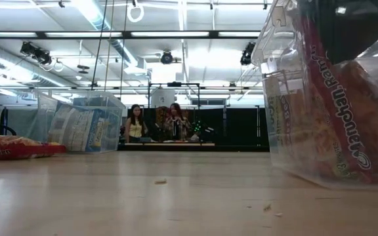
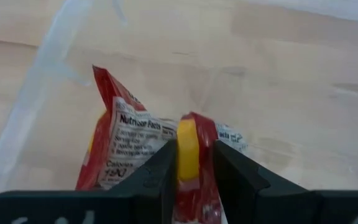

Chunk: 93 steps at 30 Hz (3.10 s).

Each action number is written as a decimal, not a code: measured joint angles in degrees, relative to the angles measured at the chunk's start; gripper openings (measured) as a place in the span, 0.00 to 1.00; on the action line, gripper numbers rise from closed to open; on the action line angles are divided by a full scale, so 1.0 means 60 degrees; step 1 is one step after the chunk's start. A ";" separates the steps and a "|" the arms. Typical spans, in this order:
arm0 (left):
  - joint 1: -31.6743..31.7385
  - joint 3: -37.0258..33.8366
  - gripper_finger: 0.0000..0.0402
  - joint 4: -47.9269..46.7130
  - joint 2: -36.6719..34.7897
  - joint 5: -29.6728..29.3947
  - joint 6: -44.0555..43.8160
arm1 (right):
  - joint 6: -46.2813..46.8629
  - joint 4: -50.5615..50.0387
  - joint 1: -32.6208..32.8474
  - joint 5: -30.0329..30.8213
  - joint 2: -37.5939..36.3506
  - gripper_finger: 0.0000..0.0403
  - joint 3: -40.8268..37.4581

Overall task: Sort Maruchan noodles
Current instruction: Put the red noodle pack into the bottom transparent bin

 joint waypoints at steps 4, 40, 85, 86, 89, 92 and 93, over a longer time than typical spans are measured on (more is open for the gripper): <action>-0.0252 0.0000 0.43 0.0001 0.0000 0.0001 0.0015 | -0.0022 -0.0114 0.0012 -0.0219 -0.0058 0.27 0.0000; -0.6821 -0.2201 0.43 -0.3080 0.1390 0.1572 -0.6229 | -0.6188 0.0718 0.0312 0.2481 -0.3887 0.28 0.0004; -0.6278 -0.3945 0.44 -0.0440 0.5512 0.1749 0.3278 | -0.6433 0.0900 0.0138 0.2094 -0.3883 0.28 0.0004; -0.6210 -0.3945 0.44 -0.0493 0.5509 0.1749 0.3303 | -0.6433 0.0910 0.0135 0.2097 -0.3883 0.28 0.0004; -0.6080 -0.3950 0.43 -0.0730 0.5511 0.1904 0.3674 | -0.6433 0.0946 0.0135 0.2089 -0.3883 0.28 0.0004; -0.6061 -0.4329 0.43 -0.0412 0.5501 0.2287 0.4225 | -0.6433 0.1020 0.0133 0.2089 -0.3883 0.28 0.0004; -0.6064 -0.4507 0.43 -0.0334 0.5504 0.2310 0.4328 | -0.6431 0.1071 0.0131 0.2086 -0.3883 0.28 0.0004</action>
